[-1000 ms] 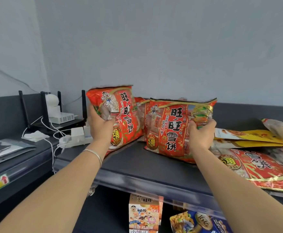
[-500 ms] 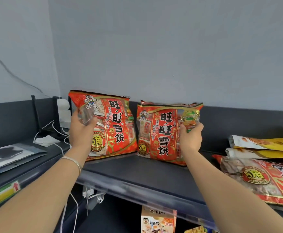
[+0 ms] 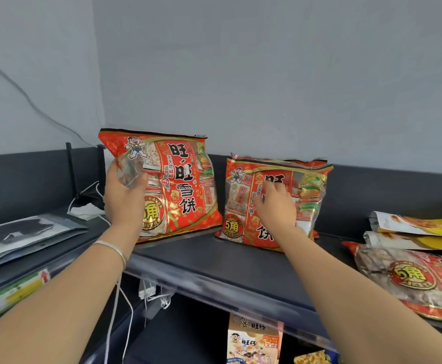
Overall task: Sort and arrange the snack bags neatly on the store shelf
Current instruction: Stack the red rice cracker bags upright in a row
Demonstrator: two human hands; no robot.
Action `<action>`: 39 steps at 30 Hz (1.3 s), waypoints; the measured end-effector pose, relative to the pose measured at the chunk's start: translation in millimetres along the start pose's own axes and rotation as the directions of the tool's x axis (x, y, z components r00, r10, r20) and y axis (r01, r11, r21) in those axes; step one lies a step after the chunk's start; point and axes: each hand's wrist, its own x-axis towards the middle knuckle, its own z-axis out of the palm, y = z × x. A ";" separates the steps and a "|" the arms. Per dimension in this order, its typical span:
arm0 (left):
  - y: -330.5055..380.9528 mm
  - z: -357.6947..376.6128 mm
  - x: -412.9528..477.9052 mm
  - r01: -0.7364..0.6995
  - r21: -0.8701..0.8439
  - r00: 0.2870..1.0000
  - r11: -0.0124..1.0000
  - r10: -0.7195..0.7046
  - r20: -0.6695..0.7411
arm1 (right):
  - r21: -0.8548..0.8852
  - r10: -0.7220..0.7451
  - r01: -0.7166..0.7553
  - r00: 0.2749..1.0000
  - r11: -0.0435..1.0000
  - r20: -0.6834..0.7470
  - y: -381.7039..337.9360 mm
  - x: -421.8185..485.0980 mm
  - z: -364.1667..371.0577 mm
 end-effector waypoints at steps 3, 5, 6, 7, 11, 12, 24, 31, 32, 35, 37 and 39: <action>2.3 -17.1 -3.0 0.037 -0.083 0.999 0.996 -0.040 -0.031 | -0.026 0.051 -0.048 0.992 0.998 0.117 -12.0 -7.8 7.7; 3.1 -26.8 -6.0 0.073 -0.152 0.997 0.986 -0.078 -0.027 | 0.036 -0.009 0.006 0.995 0.999 0.095 -22.2 -13.9 11.2; 1.6 -30.5 -7.0 0.100 -0.181 0.994 0.978 -0.106 -0.023 | 0.093 -0.046 0.038 0.996 0.995 0.082 -27.7 -16.0 13.8; 0.3 -33.4 -8.9 0.133 -0.211 0.990 0.968 -0.139 -0.013 | 0.169 -0.079 0.065 0.994 0.983 0.076 -33.4 -17.8 16.1; -5.2 -41.3 -17.8 0.264 -0.290 0.964 0.920 -0.245 0.100 | 0.572 -0.104 -0.071 0.958 0.817 0.268 -56.3 -23.0 13.6; -6.1 -42.8 -19.4 0.280 -0.285 0.959 0.917 -0.253 0.131 | 0.646 -0.111 -0.159 0.928 0.747 0.356 -60.3 -24.9 11.9; -10.0 0.8 -25.2 0.364 -0.195 0.875 0.911 -0.262 0.407 | 0.858 0.008 -0.304 0.944 0.414 0.331 -25.5 -21.6 -14.6; -11.8 77.4 -47.2 0.323 -0.018 0.820 0.946 -0.270 0.506 | 0.642 0.281 -0.295 0.951 0.707 0.128 26.9 -23.1 -40.5; -13.1 84.9 -51.1 0.323 0.005 0.808 0.946 -0.279 0.518 | 0.621 0.333 -0.342 0.933 0.705 0.136 32.8 -23.5 -40.8; -12.7 103.1 -64.4 0.319 0.012 0.766 0.948 -0.265 0.585 | 0.684 0.418 -0.376 0.901 0.625 0.114 51.9 -24.8 -40.2; -11.4 111.7 -69.4 0.292 -0.012 0.761 0.956 -0.225 0.608 | 0.683 0.459 -0.376 0.886 0.626 0.067 57.2 -25.0 -41.7; -10.2 117.3 -71.0 0.258 -0.035 0.774 0.965 -0.185 0.606 | 0.663 0.483 -0.373 0.875 0.649 0.020 60.6 -24.2 -42.9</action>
